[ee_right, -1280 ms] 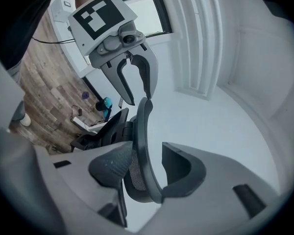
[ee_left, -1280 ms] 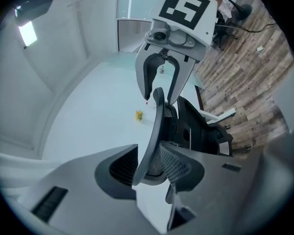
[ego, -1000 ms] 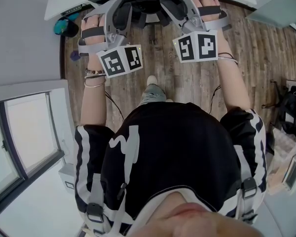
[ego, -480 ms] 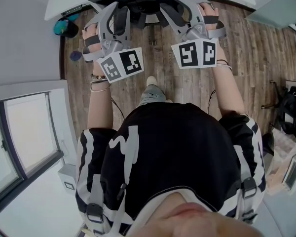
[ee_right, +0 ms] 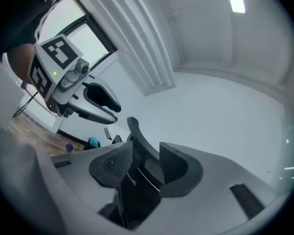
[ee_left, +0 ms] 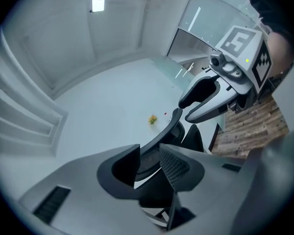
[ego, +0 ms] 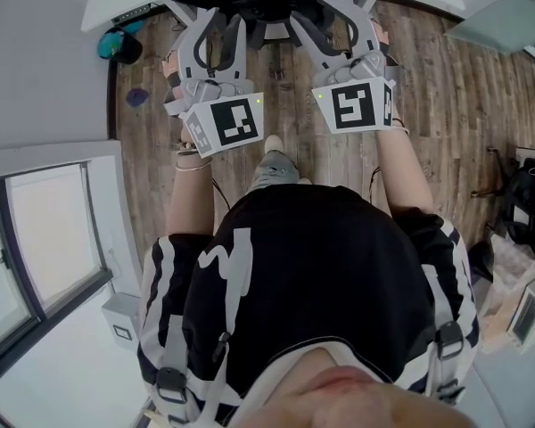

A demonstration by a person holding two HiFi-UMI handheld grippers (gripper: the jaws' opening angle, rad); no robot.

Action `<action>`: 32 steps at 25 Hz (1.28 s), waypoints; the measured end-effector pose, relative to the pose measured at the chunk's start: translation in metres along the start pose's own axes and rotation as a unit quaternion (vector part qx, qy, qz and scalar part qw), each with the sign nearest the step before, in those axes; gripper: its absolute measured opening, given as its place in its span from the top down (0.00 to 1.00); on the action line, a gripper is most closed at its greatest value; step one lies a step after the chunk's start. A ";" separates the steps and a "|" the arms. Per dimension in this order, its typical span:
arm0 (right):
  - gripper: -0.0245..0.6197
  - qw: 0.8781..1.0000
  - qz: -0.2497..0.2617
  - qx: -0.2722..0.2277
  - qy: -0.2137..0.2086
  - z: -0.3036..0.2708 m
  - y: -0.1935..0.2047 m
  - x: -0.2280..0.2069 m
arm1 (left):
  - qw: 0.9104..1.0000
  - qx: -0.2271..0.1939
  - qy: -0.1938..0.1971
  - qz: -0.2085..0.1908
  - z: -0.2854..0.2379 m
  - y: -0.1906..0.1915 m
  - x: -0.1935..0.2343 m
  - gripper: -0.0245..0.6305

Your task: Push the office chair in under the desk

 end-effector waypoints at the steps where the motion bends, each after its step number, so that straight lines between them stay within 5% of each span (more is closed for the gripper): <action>1: 0.69 1.000 -0.011 -0.004 -0.002 0.001 -0.001 0.001 | 1.000 0.001 0.000 0.009 0.001 0.000 -0.001 0.77; 9: 0.74 0.997 -0.074 -0.032 -0.008 0.000 0.002 0.011 | 0.997 -0.001 -0.002 0.082 0.007 -0.002 0.000 0.78; 16: 0.83 0.990 -0.131 -0.059 -0.003 0.005 0.004 0.014 | 0.985 -0.003 0.010 0.175 0.011 -0.004 -0.003 0.84; 32: 0.94 0.960 -0.257 -0.101 -0.036 0.014 0.013 0.027 | 0.967 0.012 0.013 0.255 0.020 0.008 -0.015 0.93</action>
Point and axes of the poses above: the fingertips, and each gripper's own axes: z backward along the fingers, x to its left, y out of its underside, the point moved 5 cm from there along z, backward along the fingers, and after that the axes turned 14 degrees about -y, right-handed, at the moved point
